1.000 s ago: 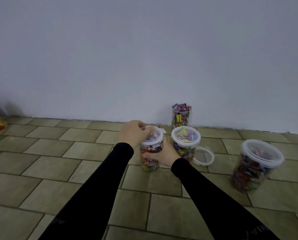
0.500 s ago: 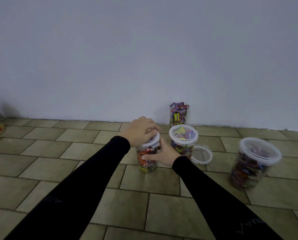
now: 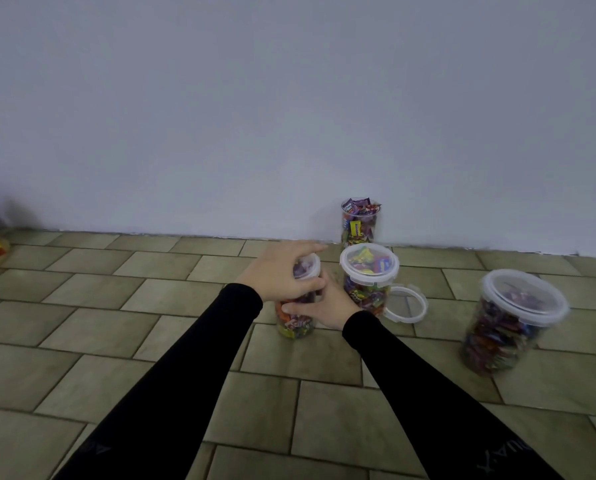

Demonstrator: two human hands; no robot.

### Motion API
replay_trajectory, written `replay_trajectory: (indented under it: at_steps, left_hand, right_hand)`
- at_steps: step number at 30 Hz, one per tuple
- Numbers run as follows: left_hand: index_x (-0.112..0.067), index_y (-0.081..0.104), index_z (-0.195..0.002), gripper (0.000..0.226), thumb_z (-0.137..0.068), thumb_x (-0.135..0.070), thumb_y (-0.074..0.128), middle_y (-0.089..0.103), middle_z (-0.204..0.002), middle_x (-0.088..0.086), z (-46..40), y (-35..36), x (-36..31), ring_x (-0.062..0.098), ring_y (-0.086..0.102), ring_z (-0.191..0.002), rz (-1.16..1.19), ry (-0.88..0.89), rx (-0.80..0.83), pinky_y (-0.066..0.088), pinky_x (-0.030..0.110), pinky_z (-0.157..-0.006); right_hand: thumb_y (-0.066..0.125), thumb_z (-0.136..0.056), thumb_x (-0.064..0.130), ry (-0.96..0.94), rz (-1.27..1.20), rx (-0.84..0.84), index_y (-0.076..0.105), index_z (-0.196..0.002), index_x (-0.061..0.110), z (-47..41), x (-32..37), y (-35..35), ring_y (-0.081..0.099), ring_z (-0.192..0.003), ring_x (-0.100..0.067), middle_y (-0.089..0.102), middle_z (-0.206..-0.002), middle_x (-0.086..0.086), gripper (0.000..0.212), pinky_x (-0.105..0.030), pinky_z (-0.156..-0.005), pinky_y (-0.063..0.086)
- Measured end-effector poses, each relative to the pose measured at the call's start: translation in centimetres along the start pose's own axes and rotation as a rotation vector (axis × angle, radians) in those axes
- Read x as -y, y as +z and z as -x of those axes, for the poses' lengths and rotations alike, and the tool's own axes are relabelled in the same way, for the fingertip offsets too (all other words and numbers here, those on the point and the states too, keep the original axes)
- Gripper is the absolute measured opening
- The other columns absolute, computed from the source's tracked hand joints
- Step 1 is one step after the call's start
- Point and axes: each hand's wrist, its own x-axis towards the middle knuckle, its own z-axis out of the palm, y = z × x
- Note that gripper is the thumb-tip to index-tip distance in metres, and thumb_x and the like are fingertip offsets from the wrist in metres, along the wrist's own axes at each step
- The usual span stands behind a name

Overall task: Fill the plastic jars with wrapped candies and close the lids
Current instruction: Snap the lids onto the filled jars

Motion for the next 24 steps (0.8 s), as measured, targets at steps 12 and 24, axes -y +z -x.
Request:
replay_trajectory:
  at_steps: [12,24]
  left_hand:
    - [-0.039,0.062,-0.119,0.050,-0.074,-0.061,0.065,0.053,-0.136,-0.014,0.4,-0.6,0.3,0.007,0.047,-0.124,0.032,-0.051,0.029,0.038,0.034,-0.106]
    - [-0.030,0.065,-0.109,0.019,-0.090,-0.034,0.063,0.064,-0.109,-0.012,-5.7,-2.0,-4.6,0.014,0.060,-0.103,0.344,-0.264,-0.220,0.040,0.023,-0.083]
  right_hand:
    - [0.087,-0.064,0.025,0.025,0.146,0.087,0.055,-0.127,0.014,2.1,4.0,-1.1,0.056,-0.116,-0.019,0.061,-0.124,-0.003,0.071,-0.026,-0.090,0.045]
    - [0.058,-0.084,0.010,0.041,0.384,-0.164,0.067,-0.097,0.016,2.0,9.7,-14.0,0.060,-0.090,-0.016,0.063,-0.097,0.000,0.017,-0.020,-0.077,0.041]
